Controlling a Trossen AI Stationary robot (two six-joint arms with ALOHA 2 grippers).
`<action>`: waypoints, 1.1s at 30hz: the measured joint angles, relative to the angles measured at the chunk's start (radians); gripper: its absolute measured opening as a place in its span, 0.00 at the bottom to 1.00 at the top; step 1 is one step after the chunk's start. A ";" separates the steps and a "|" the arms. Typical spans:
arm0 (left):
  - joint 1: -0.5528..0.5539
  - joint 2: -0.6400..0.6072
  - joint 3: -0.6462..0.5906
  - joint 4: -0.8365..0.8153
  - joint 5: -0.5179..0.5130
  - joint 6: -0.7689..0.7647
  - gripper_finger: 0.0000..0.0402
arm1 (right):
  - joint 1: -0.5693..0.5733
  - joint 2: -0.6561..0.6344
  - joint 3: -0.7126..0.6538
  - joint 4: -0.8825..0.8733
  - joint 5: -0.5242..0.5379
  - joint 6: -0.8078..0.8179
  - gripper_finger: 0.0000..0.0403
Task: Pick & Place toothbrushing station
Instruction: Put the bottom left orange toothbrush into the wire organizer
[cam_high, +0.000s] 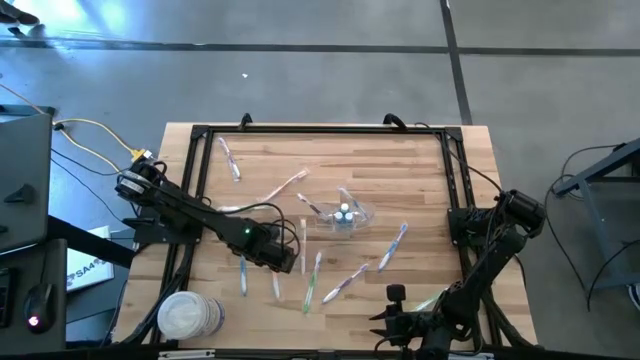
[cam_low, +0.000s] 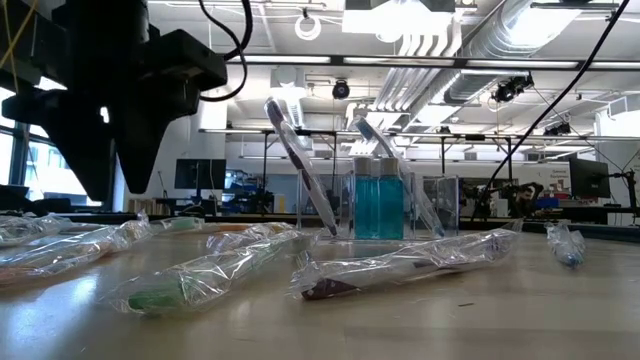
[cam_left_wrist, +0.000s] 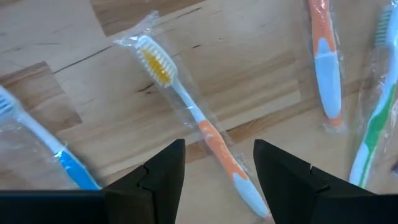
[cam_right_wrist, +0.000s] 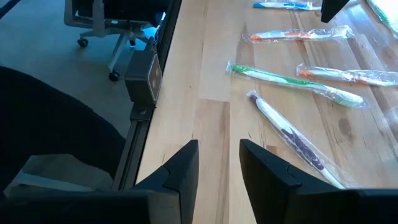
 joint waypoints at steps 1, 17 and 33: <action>0.000 0.000 -0.006 0.004 0.000 -0.001 0.47 | 0.000 0.000 0.000 0.000 0.000 0.000 0.27; 0.033 0.000 -0.162 0.220 0.068 0.004 0.47 | 0.000 0.000 0.000 0.002 0.000 0.021 0.27; 0.034 0.099 -0.164 0.175 0.129 0.149 0.19 | 0.000 0.000 0.000 0.001 -0.003 0.053 0.27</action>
